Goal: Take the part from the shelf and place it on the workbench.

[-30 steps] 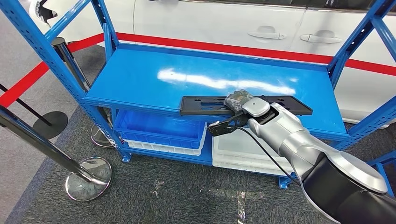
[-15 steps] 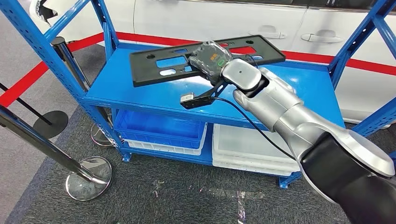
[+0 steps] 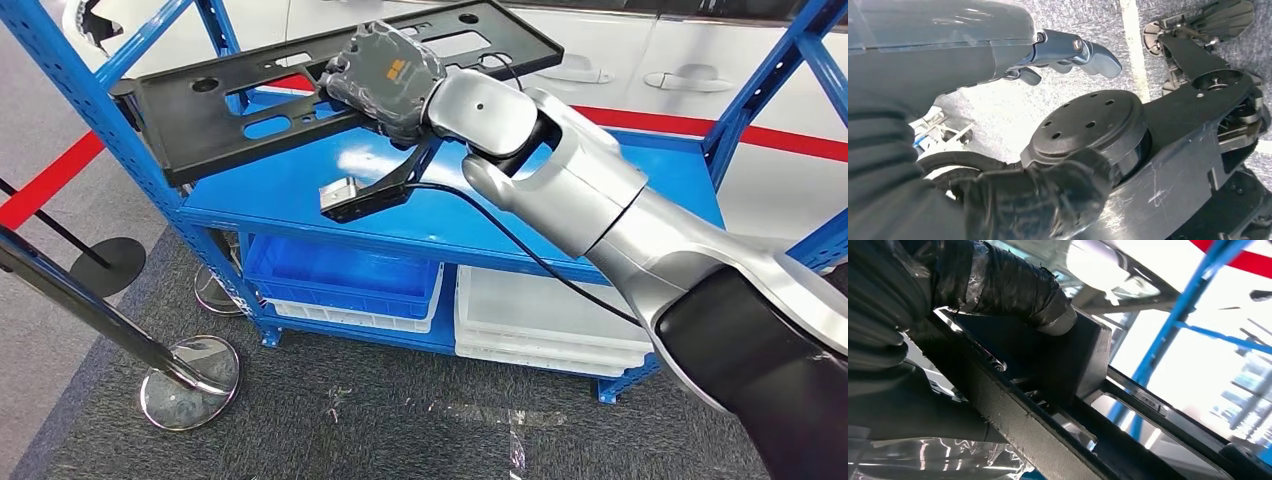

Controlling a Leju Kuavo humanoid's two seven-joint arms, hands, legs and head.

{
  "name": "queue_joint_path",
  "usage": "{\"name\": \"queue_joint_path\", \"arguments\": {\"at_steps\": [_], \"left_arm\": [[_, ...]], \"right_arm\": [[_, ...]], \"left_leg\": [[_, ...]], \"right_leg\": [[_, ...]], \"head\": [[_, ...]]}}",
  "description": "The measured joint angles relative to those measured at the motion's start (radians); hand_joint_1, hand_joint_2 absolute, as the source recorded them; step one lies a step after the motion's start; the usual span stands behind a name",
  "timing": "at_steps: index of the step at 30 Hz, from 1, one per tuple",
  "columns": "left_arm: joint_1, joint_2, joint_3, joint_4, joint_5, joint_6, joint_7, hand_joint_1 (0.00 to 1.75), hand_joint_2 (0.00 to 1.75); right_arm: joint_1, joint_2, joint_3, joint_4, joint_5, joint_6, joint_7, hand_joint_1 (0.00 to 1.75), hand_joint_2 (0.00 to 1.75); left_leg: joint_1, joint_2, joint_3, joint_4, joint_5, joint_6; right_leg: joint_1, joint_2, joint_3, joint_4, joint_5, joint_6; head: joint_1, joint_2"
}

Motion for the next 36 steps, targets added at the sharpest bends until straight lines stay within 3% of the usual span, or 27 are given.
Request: {"name": "queue_joint_path", "arguments": {"at_steps": [7,36], "left_arm": [[0.004,0.008,0.000,-0.021,0.003,0.010,0.007,0.00,1.75],[0.009,0.038,-0.008,-0.086,-0.016,0.021,0.023,0.00,1.75]], "right_arm": [[-0.009,-0.006,-0.005,-0.096,-0.123,0.087,-0.006,1.75,1.75],[-0.011,-0.068,-0.008,-0.193,-0.192,0.105,-0.014,1.75,1.75]], "left_leg": [[0.000,0.000,0.000,0.000,0.000,0.000],[0.000,0.000,0.001,0.000,0.000,0.000]], "right_leg": [[0.000,0.000,0.000,0.000,0.000,0.000],[0.000,0.000,0.000,0.000,0.000,0.000]], "head": [[0.000,0.000],[0.000,0.000]]}}
